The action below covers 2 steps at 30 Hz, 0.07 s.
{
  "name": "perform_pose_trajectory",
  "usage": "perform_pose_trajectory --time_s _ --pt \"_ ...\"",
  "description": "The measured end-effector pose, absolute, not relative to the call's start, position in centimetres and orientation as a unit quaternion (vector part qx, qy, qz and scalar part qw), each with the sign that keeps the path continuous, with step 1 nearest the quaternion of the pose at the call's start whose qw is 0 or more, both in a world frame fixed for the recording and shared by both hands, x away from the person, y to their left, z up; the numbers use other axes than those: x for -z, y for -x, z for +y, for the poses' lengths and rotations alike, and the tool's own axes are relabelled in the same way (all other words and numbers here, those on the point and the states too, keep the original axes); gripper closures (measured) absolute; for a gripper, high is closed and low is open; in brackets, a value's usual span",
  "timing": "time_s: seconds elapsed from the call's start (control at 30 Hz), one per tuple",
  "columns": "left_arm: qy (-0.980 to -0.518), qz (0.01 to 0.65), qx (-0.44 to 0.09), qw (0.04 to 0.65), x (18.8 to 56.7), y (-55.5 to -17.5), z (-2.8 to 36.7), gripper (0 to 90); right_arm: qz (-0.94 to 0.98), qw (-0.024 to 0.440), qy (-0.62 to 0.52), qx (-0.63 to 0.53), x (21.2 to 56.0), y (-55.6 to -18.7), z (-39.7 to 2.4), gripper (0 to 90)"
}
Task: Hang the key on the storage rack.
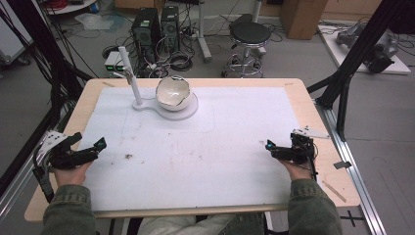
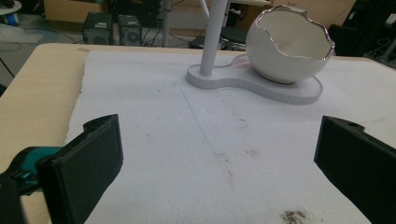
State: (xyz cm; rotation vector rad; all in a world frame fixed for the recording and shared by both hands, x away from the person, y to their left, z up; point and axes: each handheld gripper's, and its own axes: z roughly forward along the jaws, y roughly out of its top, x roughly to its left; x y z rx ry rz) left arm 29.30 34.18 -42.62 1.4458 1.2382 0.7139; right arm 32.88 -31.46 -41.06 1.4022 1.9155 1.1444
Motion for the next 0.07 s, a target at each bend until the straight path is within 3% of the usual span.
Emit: perform_pose_trajectory --time_s 0.07 --pt "-0.605 0.517 -0.298 0.527 42.64 -29.36 34.13 1.7 0.703 0.257 -0.513 -0.420 41.02 -32.77 -31.44 0.5"
